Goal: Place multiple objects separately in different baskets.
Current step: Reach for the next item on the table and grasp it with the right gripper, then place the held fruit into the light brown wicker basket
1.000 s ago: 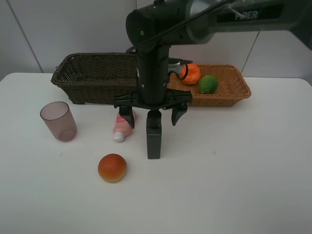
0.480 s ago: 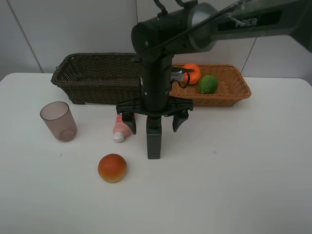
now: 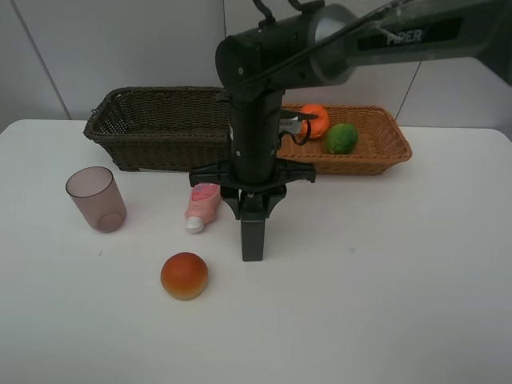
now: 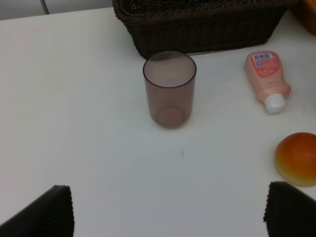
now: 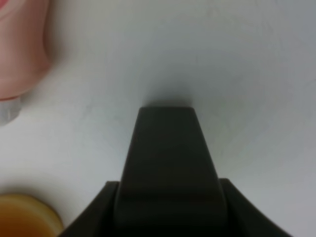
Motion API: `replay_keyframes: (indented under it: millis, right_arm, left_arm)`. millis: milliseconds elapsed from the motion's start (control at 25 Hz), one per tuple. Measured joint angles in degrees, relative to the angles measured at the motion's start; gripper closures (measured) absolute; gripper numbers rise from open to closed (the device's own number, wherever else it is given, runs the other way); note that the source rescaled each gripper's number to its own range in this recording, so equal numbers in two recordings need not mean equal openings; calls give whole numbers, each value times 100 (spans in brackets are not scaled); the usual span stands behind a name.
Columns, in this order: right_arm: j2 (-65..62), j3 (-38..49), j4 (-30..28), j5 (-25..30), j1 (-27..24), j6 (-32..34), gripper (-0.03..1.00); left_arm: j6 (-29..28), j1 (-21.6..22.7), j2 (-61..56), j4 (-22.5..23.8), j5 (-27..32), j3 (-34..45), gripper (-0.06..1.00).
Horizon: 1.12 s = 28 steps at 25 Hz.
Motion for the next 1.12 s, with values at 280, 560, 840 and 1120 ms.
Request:
replay_keyframes:
  millis: [280, 560, 840, 1120]
  right_arm:
    - [0, 0, 0, 0, 0, 0, 95]
    - [0, 0, -29, 6, 5, 0, 95]
    - [0, 0, -41, 38, 5, 0, 95]
    - [-227, 19, -58, 146, 5, -647, 95]
  left_arm:
    - [0, 0, 0, 0, 0, 0, -6]
    - [0, 0, 0, 0, 0, 0, -6]
    - [0, 0, 0, 0, 0, 0, -6]
    - [0, 0, 0, 0, 0, 0, -6]
